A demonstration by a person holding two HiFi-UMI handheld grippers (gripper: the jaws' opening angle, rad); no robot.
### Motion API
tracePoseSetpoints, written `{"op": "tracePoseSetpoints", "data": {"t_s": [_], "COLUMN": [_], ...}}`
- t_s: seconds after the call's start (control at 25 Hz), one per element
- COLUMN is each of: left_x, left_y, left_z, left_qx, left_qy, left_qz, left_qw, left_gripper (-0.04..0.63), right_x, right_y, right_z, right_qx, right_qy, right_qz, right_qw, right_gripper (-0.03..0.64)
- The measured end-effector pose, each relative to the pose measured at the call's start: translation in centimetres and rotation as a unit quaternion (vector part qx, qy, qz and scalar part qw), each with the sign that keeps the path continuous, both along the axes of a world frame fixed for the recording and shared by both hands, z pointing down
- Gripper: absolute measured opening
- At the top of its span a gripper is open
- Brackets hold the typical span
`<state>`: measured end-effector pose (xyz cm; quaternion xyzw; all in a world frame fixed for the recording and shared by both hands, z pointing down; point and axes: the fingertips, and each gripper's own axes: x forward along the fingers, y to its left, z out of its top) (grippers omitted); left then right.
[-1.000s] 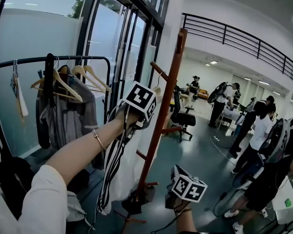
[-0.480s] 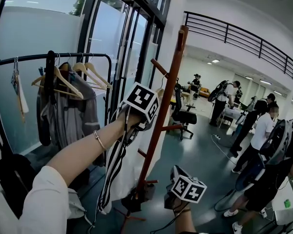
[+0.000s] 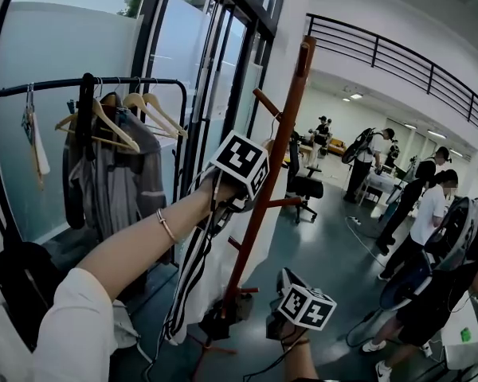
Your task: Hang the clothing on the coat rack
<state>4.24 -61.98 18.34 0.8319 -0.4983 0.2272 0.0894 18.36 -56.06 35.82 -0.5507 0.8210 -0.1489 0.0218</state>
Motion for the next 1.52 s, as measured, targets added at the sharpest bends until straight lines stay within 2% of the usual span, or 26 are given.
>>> {"op": "tracePoseSetpoints", "data": {"t_s": [0.2, 0.32, 0.64, 0.8, 1.08, 1.28, 1.4, 1.52], "left_x": [0.4, 0.8, 1.4, 1.6, 1.4, 0.7, -0.2, -1.3], "left_y": [0.6, 1.0, 2.1, 2.9, 4.4, 5.9, 6.9, 8.1], "left_z": [-0.1, -0.2, -0.6, -0.9, -1.4, -1.9, -2.5, -3.6], "left_qx": [0.005, 0.013, 0.035, 0.046, 0.074, 0.111, 0.151, 0.196], "left_qy": [0.019, 0.021, 0.03, 0.046, 0.084, 0.091, 0.085, 0.091], "left_qz": [0.009, 0.017, 0.027, 0.038, 0.058, 0.055, 0.046, 0.033], "left_qw": [0.9998, 0.9995, 0.9986, 0.9972, 0.9921, 0.9881, 0.9838, 0.9759], "left_gripper": [0.068, 0.122, 0.189, 0.225, 0.25, 0.253, 0.253, 0.253], "right_x": [0.2, 0.3, 0.1, -0.2, -1.0, -2.3, -3.2, -3.9], "right_y": [0.5, 0.7, 1.5, 2.0, 2.7, 3.5, 3.9, 4.5], "right_z": [0.3, 0.5, 0.8, 0.9, 0.9, 0.4, 0.4, 0.5], "right_qx": [-0.003, -0.005, -0.008, -0.009, -0.012, -0.007, -0.008, -0.009], "right_qy": [-0.003, -0.005, 0.0, 0.0, 0.023, 0.039, 0.044, 0.05], "right_qz": [0.001, 0.001, 0.001, -0.003, -0.001, -0.007, -0.009, -0.009], "right_qw": [1.0, 1.0, 1.0, 1.0, 1.0, 0.999, 0.999, 0.999], "right_gripper": [0.023, 0.023, 0.023, 0.023, 0.023, 0.023, 0.023, 0.023]}}
